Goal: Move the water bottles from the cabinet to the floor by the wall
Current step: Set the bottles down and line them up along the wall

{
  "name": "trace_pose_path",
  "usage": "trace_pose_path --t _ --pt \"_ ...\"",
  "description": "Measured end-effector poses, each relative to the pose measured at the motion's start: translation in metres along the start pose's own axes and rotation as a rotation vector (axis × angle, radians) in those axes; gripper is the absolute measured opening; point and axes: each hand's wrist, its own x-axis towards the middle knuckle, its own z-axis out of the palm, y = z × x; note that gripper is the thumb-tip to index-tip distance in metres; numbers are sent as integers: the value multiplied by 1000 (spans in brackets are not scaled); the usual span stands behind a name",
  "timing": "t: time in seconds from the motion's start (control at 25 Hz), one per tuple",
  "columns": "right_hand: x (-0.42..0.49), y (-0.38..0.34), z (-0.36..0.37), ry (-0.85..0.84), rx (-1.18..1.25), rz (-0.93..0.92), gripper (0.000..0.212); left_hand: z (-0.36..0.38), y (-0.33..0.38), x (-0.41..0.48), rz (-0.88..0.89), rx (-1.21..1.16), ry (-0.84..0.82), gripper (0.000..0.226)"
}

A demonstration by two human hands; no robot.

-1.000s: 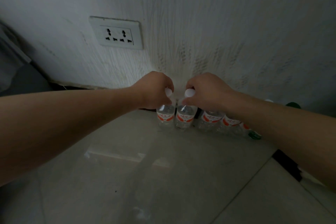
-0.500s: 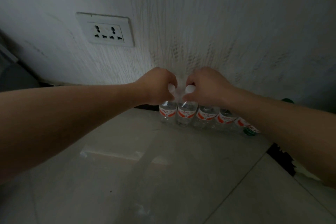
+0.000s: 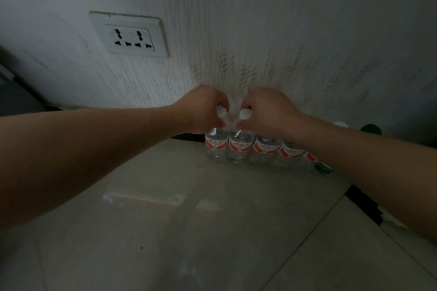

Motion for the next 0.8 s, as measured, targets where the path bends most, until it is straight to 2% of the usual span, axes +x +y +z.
trace_pose_path --t 0.32,0.8 --pt "-2 0 4 26 20 10 30 3 -3 1 2 -14 21 36" --pt "-4 0 10 38 58 33 32 4 -7 1 24 22 34 46"
